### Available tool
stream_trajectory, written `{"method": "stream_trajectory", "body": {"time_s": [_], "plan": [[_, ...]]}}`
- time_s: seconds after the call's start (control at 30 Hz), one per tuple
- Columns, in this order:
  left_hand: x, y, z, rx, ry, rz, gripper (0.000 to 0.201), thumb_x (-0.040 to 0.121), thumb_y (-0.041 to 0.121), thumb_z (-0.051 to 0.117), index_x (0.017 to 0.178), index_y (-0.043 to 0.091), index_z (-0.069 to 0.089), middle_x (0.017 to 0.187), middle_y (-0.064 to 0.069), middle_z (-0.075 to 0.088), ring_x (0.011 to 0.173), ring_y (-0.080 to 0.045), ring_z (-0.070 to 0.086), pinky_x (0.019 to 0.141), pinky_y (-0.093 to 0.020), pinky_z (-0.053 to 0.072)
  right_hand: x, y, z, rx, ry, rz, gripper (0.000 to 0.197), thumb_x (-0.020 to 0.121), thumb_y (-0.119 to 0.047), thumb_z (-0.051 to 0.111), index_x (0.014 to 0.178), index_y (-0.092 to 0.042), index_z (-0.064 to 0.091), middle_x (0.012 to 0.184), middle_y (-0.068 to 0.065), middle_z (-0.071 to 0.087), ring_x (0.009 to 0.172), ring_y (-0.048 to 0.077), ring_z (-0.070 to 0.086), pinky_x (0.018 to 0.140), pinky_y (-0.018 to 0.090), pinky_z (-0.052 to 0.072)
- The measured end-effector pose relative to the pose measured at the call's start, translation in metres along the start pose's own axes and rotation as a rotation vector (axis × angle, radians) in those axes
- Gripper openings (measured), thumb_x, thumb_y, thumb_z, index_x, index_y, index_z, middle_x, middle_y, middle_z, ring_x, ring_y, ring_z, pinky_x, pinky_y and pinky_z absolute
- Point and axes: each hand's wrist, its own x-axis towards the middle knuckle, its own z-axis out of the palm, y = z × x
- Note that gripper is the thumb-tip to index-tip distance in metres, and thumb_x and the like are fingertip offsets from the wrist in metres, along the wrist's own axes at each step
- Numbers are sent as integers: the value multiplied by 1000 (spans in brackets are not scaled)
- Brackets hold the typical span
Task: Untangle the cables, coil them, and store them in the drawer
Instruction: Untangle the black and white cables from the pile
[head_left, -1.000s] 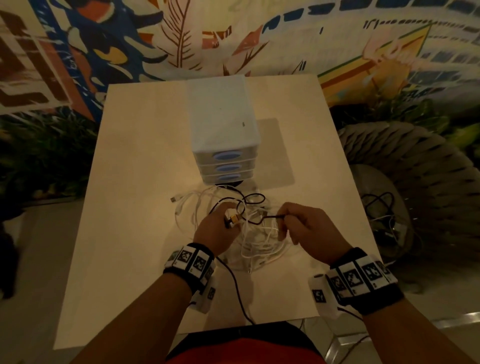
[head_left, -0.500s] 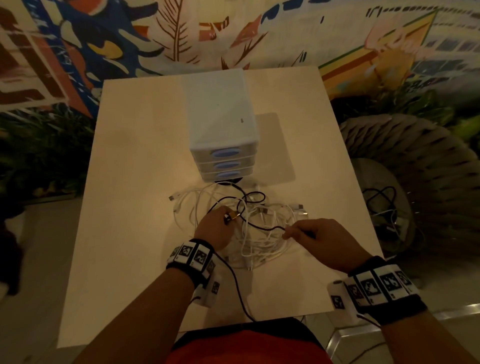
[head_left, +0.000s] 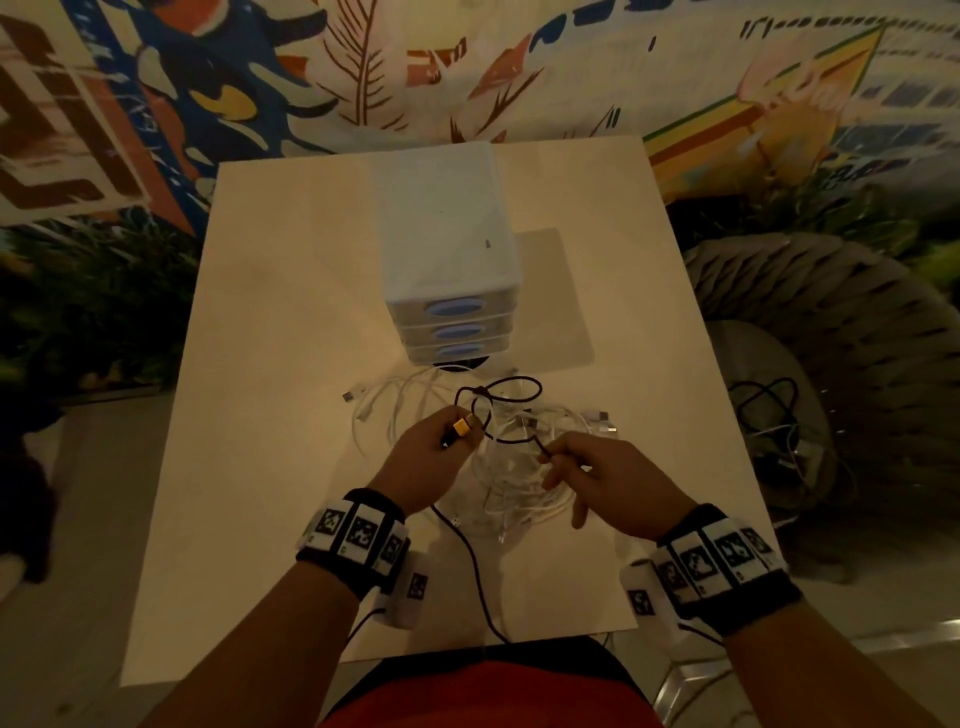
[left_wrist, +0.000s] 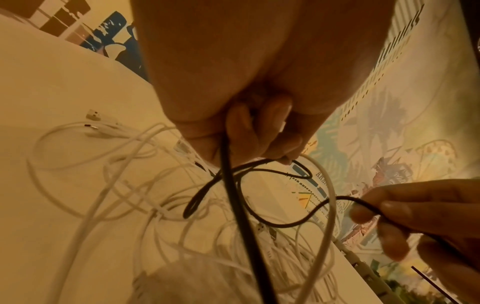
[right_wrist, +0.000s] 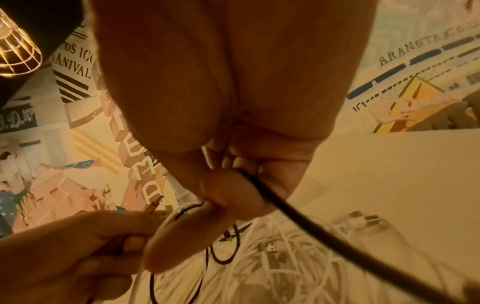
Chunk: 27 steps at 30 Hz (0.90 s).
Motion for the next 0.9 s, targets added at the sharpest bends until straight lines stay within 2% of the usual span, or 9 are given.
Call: {"method": "stream_trajectory", "body": {"time_s": [0.07, 0.2, 0.33, 0.43, 0.5, 0.63, 0.73, 0.83, 0.9], "plan": [[-6, 5, -2, -26, -9, 30, 16, 102, 30, 56, 86, 27, 57, 74, 5, 53, 66, -9, 43, 66, -27, 38, 8, -2, 6, 45, -12, 43, 19, 106, -21, 45, 117, -20, 61, 97, -8, 74, 57, 16, 71, 53, 19, 50], [-14, 11, -6, -21, -20, 86, 7, 101, 28, 58, 96, 24, 61, 84, 0, 62, 73, -9, 52, 69, -21, 42, 17, -5, 12, 222, 16, 126, 18, 103, -18, 47, 118, -18, 57, 96, 0, 74, 65, 25, 74, 54, 33, 56], [-20, 6, -14, -9, -36, 94, 6, 101, 28, 58, 99, 24, 62, 90, 3, 66, 86, -18, 60, 76, -27, 48, 18, -1, 3, 382, 176, 127, 11, 103, -12, 48, 111, -18, 53, 101, 7, 73, 65, 31, 74, 51, 35, 54], [-23, 1, -22, 15, 24, 94, 10, 104, 28, 53, 97, 22, 59, 79, 3, 59, 66, -11, 49, 63, -22, 41, 19, 6, -11, 445, 308, 124, 7, 105, -11, 45, 109, -14, 50, 105, 8, 72, 64, 34, 74, 46, 32, 51], [-21, -2, -27, 33, 78, 100, 14, 105, 27, 49, 96, 19, 56, 77, -1, 56, 61, -7, 42, 60, -19, 37, 19, 9, -21, 450, 359, 106, 6, 106, -10, 45, 107, -13, 49, 103, 8, 72, 60, 34, 72, 42, 29, 46], [-15, -13, -36, 62, 172, 58, 17, 106, 27, 47, 93, 19, 55, 81, -3, 57, 69, -11, 47, 65, -27, 40, 17, 18, -47, 374, 517, 30, 8, 105, -10, 46, 104, -15, 53, 91, 7, 73, 49, 27, 58, 42, 22, 40], [-12, -17, -41, 81, 200, 12, 17, 105, 25, 49, 92, 15, 55, 82, -7, 57, 70, -18, 49, 67, -32, 40, 12, 21, -70, 367, 607, -9, 16, 105, -11, 46, 99, -20, 57, 80, 7, 68, 49, 15, 49, 46, 24, 38], [-10, -17, -45, 108, 202, -13, 14, 103, 26, 53, 93, 20, 60, 83, -1, 63, 74, -14, 55, 71, -32, 43, -2, 12, -90, 297, 660, -52, 22, 106, -17, 46, 94, -24, 62, 63, -7, 54, 53, 5, 44, 51, 21, 37], [-11, -15, -47, 114, 201, -33, 15, 104, 29, 51, 100, 25, 65, 91, 6, 67, 81, -11, 60, 75, -32, 47, -15, -1, -98, 163, 679, -95, 22, 107, -22, 46, 94, -24, 63, 55, -14, 50, 47, 4, 43, 45, 13, 33]]}}
